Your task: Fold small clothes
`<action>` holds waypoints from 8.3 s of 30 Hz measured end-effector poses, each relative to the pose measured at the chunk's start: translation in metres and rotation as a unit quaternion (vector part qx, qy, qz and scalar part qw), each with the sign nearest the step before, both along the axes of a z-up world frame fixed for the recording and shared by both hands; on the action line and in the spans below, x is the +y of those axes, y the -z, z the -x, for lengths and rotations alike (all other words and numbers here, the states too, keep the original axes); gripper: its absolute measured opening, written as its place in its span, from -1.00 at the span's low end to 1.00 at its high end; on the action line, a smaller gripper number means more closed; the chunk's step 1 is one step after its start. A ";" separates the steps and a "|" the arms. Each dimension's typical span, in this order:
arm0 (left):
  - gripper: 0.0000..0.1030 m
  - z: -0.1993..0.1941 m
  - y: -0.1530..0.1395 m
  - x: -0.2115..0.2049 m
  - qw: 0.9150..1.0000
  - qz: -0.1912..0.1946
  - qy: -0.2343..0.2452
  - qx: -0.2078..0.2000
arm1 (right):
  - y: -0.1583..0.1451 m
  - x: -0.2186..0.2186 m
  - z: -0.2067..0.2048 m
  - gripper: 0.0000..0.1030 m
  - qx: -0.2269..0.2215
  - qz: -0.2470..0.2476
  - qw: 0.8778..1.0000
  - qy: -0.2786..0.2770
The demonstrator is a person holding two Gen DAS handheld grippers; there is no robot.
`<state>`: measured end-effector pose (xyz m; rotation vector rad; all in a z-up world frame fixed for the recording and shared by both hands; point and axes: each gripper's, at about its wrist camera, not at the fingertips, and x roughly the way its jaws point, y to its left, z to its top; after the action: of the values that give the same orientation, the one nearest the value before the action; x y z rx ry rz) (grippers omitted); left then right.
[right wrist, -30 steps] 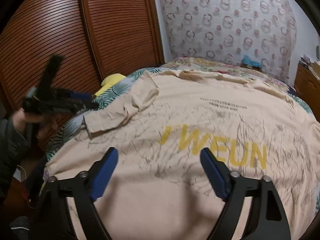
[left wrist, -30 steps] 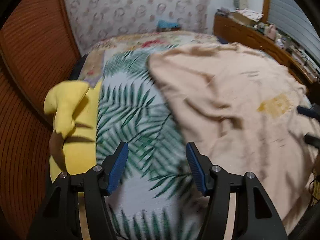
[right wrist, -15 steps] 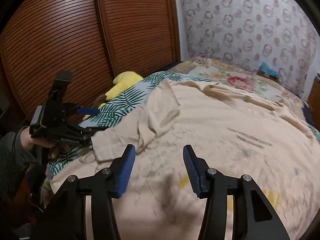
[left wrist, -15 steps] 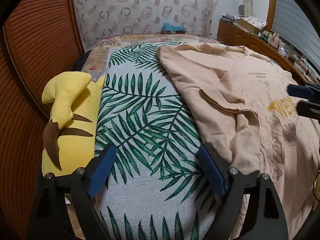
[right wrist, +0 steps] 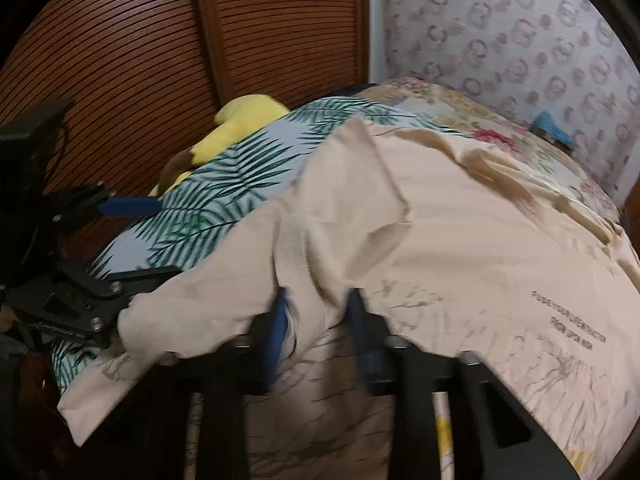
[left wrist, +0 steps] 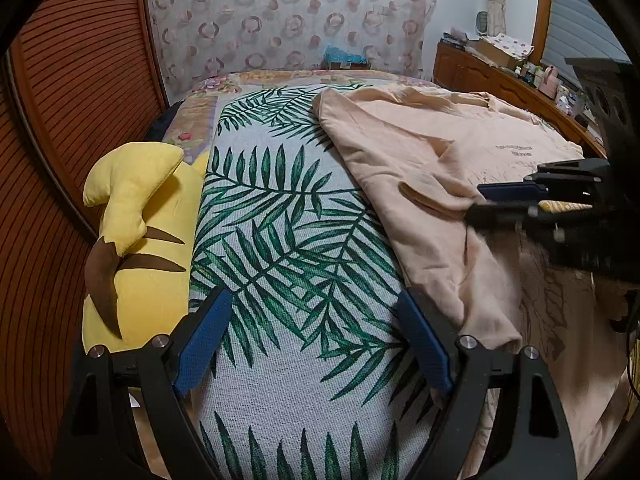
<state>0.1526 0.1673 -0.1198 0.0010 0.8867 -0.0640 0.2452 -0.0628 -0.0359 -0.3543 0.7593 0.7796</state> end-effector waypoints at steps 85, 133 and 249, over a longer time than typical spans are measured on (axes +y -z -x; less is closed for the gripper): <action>0.68 -0.029 -0.048 -0.164 0.994 0.021 0.090 -0.064 | -0.017 -0.327 0.102 0.07 -0.056 -0.067 0.951 0.298; 0.99 -0.045 -0.009 -0.237 0.988 -0.020 0.156 0.011 | -0.012 -0.383 -0.024 -0.86 0.038 -0.111 0.917 0.381; 0.99 0.020 -0.058 -0.193 0.991 0.038 0.084 -0.095 | -0.023 -0.190 0.096 -0.90 -0.027 0.005 0.988 0.149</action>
<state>0.1328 -0.0260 -0.0614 0.0101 0.6911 -0.2519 0.1490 -0.2529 -0.0125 -0.2616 0.7445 0.4838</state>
